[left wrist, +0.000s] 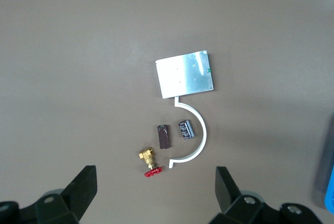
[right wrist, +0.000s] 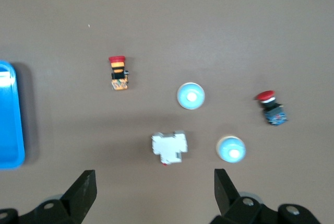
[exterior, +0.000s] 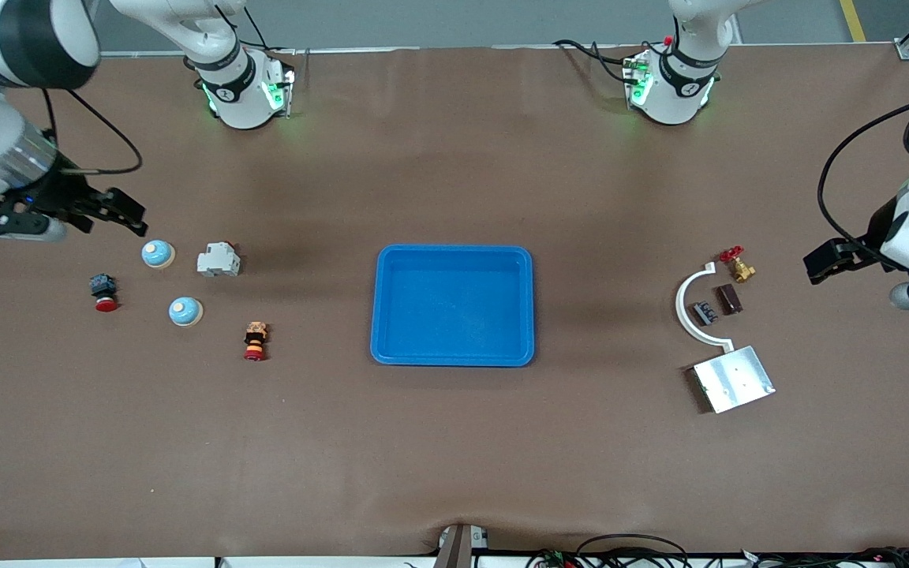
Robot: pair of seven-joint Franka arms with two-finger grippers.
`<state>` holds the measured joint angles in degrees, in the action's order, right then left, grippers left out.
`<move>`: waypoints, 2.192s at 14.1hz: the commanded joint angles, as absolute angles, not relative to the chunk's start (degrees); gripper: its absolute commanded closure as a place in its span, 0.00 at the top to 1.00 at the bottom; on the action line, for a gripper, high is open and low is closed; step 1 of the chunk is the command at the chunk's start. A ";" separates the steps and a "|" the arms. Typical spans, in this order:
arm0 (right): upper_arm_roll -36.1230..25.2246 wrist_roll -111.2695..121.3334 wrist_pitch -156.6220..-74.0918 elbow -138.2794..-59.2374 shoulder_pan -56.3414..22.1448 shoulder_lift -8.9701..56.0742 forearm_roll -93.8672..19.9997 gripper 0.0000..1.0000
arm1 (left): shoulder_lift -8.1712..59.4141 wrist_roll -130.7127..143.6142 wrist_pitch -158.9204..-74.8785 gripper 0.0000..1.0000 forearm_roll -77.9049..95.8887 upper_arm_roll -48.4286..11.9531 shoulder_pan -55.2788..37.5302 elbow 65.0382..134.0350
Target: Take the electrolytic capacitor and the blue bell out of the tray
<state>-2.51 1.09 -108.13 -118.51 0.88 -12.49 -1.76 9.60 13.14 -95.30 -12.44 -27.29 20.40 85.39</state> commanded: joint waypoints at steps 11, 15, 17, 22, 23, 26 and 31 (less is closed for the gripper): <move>-2.02 -3.16 -96.42 -101.08 1.50 -10.55 -0.26 1.00 | -2.53 7.29 -88.95 1.00 -3.61 -15.58 8.38 89.02; -2.02 -4.22 -96.33 -97.93 0.45 -10.46 -0.18 1.00 | -7.90 7.47 -89.64 1.00 -0.26 -10.03 3.62 95.08; -2.11 -4.83 -96.24 -96.42 0.00 -10.28 0.17 1.00 | -8.43 7.47 -89.21 1.00 -0.26 -7.22 0.55 95.27; -2.02 -5.27 -88.70 -91.16 -0.26 -6.78 0.70 1.00 | -8.53 6.07 -89.03 1.00 -0.09 -6.68 0.61 94.13; -2.02 -5.19 -87.81 -90.10 -0.70 -5.90 0.79 1.00 | -8.44 5.98 -89.03 1.00 0.00 -6.68 0.62 94.04; -2.02 -5.19 -86.92 -88.77 -1.05 -4.13 1.93 1.00 | -8.70 6.06 -89.21 1.00 -0.09 -6.68 0.53 93.96; -2.11 -5.27 -87.01 -89.30 -1.67 -3.16 1.93 1.00 | -9.05 6.06 -89.21 1.00 -0.70 -6.85 0.53 93.25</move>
<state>-1.88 -4.11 -88.24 -90.91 -1.11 -4.10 0.93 -7.93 7.13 -88.96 -1.23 -7.38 0.94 93.14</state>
